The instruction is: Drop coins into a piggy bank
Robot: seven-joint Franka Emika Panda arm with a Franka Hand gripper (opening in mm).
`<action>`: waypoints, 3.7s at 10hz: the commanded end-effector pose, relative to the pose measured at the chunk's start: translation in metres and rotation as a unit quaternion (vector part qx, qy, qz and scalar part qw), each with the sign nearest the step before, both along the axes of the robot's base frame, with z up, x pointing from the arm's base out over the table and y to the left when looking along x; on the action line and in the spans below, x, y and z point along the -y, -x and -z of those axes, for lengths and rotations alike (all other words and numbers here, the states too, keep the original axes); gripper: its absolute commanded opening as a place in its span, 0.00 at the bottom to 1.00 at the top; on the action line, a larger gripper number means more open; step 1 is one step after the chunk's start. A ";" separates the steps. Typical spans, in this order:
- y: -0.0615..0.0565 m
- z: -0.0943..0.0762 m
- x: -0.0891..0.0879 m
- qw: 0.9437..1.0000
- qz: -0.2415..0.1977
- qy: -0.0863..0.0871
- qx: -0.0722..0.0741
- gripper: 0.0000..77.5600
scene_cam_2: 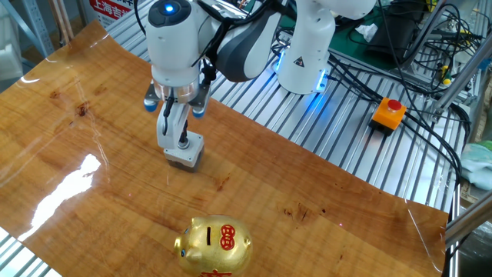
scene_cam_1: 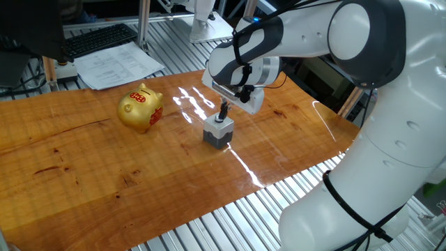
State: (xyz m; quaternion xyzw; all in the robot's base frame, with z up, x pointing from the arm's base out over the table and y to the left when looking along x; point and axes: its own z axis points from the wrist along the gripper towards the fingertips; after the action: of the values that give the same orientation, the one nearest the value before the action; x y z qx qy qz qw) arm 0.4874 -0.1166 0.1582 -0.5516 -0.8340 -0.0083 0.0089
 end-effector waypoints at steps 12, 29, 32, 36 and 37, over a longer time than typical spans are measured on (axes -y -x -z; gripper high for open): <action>0.014 -0.009 -0.006 0.999 -0.033 -0.001 -0.010 0.01; 0.013 -0.014 -0.015 0.993 -0.111 0.012 -0.029 1.00; 0.013 -0.014 -0.015 0.993 -0.111 0.012 -0.029 1.00; 0.005 0.002 -0.020 0.991 -0.125 0.025 -0.029 1.00; 0.004 0.005 -0.021 0.992 -0.122 0.025 -0.027 1.00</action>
State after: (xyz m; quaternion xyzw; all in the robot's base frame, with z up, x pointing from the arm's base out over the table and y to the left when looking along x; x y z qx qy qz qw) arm 0.4743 -0.1008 0.1703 -0.4549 -0.8899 0.0198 0.0278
